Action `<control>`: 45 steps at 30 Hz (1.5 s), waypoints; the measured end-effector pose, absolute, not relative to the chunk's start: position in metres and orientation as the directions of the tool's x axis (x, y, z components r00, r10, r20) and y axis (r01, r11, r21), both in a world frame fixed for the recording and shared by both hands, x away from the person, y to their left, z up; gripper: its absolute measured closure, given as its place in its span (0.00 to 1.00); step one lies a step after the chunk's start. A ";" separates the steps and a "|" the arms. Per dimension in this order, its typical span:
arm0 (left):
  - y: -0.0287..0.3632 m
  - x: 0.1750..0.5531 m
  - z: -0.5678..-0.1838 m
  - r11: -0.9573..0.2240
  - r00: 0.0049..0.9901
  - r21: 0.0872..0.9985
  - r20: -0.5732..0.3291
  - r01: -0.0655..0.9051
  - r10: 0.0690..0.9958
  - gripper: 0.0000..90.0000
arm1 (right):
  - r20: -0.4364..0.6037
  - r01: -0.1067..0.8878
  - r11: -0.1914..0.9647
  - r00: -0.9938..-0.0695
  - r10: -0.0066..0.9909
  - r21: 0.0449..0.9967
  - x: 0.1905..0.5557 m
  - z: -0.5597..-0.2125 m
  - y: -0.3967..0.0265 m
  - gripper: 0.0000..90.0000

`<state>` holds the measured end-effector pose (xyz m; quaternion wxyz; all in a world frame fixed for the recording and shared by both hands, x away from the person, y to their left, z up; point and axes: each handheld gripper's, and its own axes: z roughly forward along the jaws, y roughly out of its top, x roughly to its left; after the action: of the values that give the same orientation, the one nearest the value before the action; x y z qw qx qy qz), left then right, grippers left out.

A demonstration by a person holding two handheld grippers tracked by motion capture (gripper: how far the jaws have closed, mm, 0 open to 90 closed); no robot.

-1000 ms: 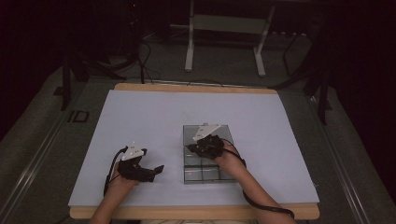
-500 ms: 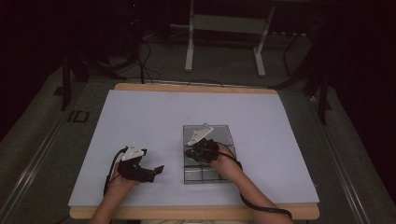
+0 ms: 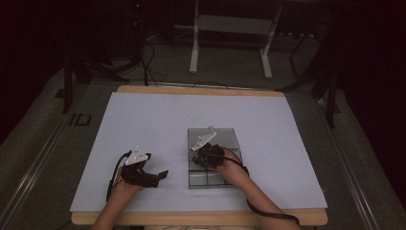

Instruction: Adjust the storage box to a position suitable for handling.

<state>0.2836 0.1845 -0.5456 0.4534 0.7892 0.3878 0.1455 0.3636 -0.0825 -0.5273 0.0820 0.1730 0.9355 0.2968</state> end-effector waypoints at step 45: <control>0.175 0.283 -0.539 -0.282 0.665 0.848 -0.106 0.449 0.740 0.03 | 0.034 0.266 0.599 -0.928 0.370 0.755 0.355 -0.483 -0.152 0.19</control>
<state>0.2833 0.1746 -0.5392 0.4646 0.7852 0.3783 0.1565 0.3547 -0.1519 -0.4835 0.0630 0.1783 0.8920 0.4106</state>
